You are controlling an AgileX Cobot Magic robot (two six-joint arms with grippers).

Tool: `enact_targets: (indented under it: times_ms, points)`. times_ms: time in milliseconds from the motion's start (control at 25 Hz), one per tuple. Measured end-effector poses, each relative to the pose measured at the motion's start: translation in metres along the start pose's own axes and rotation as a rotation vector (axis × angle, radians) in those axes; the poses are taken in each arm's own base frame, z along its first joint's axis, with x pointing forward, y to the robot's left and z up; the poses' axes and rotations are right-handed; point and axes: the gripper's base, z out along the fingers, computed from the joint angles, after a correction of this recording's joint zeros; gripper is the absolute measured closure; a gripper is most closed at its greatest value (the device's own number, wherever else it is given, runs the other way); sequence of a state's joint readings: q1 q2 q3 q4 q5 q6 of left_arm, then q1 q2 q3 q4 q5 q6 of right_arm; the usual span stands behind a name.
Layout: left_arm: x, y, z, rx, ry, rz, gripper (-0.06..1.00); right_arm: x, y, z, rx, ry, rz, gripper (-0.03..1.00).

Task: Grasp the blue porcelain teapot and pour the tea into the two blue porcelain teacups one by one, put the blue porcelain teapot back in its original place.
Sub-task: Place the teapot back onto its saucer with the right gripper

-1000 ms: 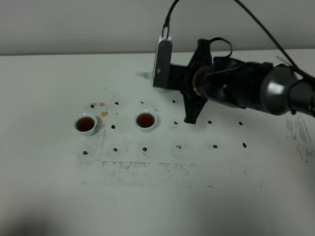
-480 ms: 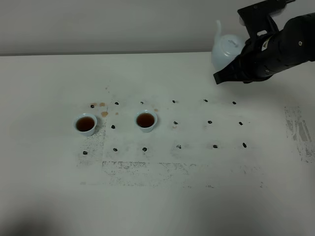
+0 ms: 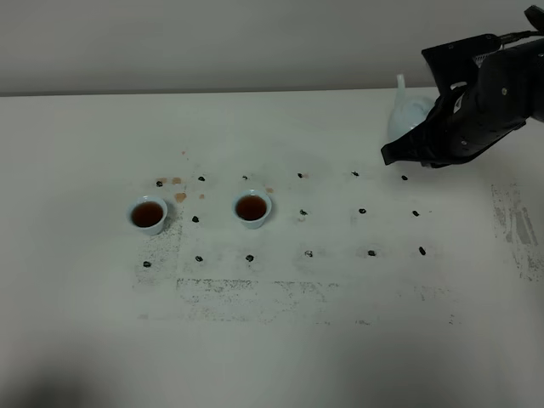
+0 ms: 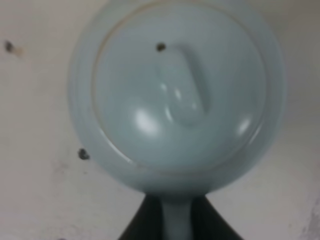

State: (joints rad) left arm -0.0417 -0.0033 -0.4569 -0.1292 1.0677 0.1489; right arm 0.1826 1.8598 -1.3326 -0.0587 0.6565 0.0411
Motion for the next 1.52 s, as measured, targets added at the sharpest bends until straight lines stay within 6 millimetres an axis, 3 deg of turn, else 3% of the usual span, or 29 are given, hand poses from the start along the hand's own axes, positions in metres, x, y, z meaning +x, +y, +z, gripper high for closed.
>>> enact_targets:
  times_ms: [640, 1120, 1360, 1520]
  points:
    - [0.0, 0.0, 0.0, 0.0, 0.0, 0.0, 0.34, 0.038, 0.003, 0.004, -0.017, -0.072, 0.068, 0.89]
    - [0.0, 0.0, 0.0, 0.0, 0.0, 0.0, 0.34, 0.018, 0.005, 0.003, -0.041, -0.175, 0.039, 0.89]
    - [0.0, 0.0, 0.0, 0.0, 0.0, 0.0, 0.34, -0.007, 0.008, 0.029, -0.066, -0.123, 0.029, 0.89]
    - [0.0, 0.0, 0.0, 0.0, 0.0, 0.0, 0.34, -0.019, 0.022, 0.044, -0.104, -0.095, 0.008, 0.89]
